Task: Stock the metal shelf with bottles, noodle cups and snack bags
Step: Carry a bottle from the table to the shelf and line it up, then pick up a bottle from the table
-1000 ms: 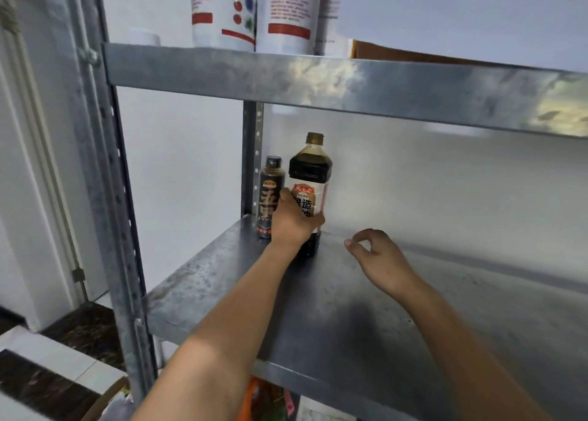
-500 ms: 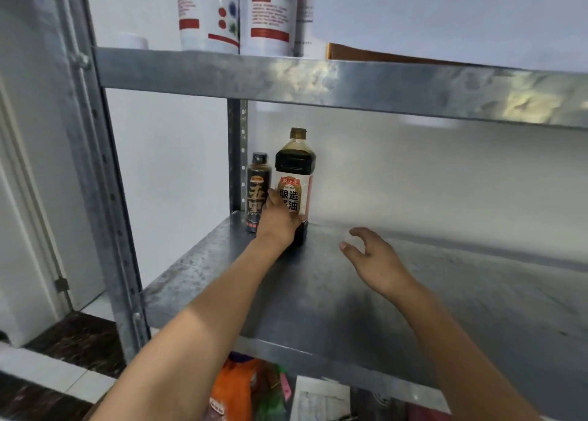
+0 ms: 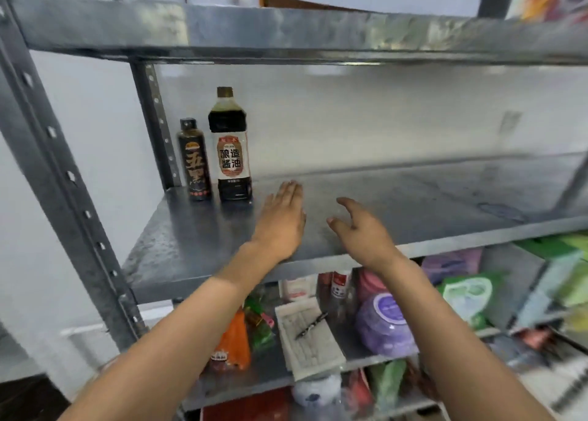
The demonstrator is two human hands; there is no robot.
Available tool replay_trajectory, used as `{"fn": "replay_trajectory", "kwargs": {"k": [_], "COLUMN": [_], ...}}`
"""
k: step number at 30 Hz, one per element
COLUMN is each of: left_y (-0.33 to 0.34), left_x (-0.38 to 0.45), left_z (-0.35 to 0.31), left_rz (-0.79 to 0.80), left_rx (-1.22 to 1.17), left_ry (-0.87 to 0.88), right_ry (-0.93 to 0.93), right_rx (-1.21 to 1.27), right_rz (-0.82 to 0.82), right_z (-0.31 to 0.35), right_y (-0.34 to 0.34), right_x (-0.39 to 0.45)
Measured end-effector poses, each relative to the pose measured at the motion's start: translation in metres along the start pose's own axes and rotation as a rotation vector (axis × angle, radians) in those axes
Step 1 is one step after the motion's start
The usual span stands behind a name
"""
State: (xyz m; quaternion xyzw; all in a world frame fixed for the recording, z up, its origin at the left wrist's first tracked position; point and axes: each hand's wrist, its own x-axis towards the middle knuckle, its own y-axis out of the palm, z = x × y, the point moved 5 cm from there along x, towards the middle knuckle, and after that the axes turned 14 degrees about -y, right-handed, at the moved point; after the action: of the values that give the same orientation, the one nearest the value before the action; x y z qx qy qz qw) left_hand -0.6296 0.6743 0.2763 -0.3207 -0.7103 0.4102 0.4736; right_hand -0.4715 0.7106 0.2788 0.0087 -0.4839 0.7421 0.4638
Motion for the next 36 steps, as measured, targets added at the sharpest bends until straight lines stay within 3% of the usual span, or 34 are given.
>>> {"fn": "replay_trajectory", "kwargs": {"k": [5, 12, 18, 20, 29, 36], "left_y": [0.016, 0.032, 0.029, 0.028, -0.003, -0.05], "left_x": [-0.058, -0.156, -0.263, -0.302, -0.527, -0.717], "left_z": [-0.062, -0.173, -0.272, -0.301, -0.43, -0.48], "left_rz": [0.079, 0.156, 0.356, 0.358, 0.524, 0.741], "left_rx": [-0.131, -0.193, -0.317, -0.347, -0.531, -0.648], "left_ry": [0.181, 0.562, 0.73, 0.779, 1.113, 1.349], "right_ry": [0.143, 0.396, 0.566, 0.629, 0.908, 1.104], "right_rx": [-0.133, -0.211, -0.268, -0.292, -0.368, -0.423], "right_rz": [-0.151, -0.328, -0.532, -0.595, -0.906, -1.204], "right_z": [-0.004, -0.004, 0.015, 0.024, 0.09, 0.166], "right_y": [-0.026, -0.079, -0.133, -0.151, -0.215, -0.21], "right_x": [-0.092, -0.241, -0.39, -0.441, -0.685, -0.871]}}
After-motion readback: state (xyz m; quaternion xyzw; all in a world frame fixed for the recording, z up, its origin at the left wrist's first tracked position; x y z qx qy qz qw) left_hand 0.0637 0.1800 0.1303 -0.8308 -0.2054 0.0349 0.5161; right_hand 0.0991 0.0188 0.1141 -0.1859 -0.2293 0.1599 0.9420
